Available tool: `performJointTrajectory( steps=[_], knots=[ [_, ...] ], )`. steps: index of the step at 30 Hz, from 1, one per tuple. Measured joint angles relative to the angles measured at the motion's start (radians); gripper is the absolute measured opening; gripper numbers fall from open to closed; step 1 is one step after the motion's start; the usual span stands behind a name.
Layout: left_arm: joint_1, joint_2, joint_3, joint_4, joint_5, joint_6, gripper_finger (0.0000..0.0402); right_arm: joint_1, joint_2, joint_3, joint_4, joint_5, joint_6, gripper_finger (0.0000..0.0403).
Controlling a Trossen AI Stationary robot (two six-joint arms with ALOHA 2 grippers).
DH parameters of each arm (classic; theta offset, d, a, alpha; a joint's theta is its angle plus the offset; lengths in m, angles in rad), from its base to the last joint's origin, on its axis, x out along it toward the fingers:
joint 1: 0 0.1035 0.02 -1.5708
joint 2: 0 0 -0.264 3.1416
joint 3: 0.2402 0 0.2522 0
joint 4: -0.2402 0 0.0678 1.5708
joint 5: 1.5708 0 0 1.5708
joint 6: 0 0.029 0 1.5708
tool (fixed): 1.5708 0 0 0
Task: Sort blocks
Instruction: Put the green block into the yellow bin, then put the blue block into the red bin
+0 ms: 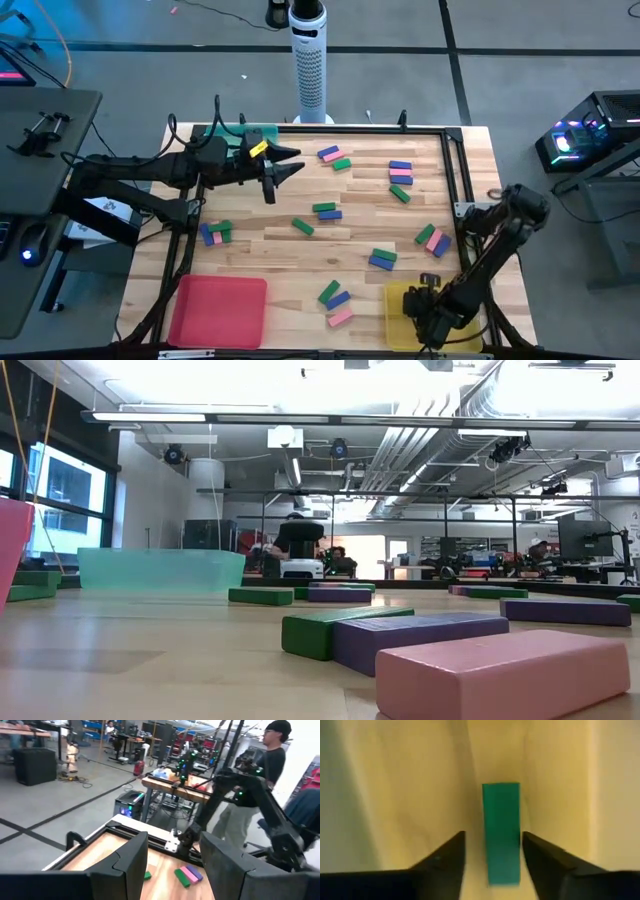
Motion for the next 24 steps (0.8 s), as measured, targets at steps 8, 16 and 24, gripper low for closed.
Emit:
performJointTrajectory(
  steps=[8,16,24],
  knots=[
    [0.0,0.0,0.0,-0.001,0.01,-0.001,0.0168,-0.063,-0.17,0.175,-0.246,-0.018,0.053,0.0249],
    [-0.02,0.0,0.0,-0.003,0.131,0.036,0.0168,-0.153,-0.207,0.316,-0.301,0.226,-0.219,0.0251],
    [-0.184,0.04,0.0,-0.006,0.195,0.204,0.0168,-0.3,-0.207,0.442,-0.585,0.189,0.124,0.0252]
  ],
)
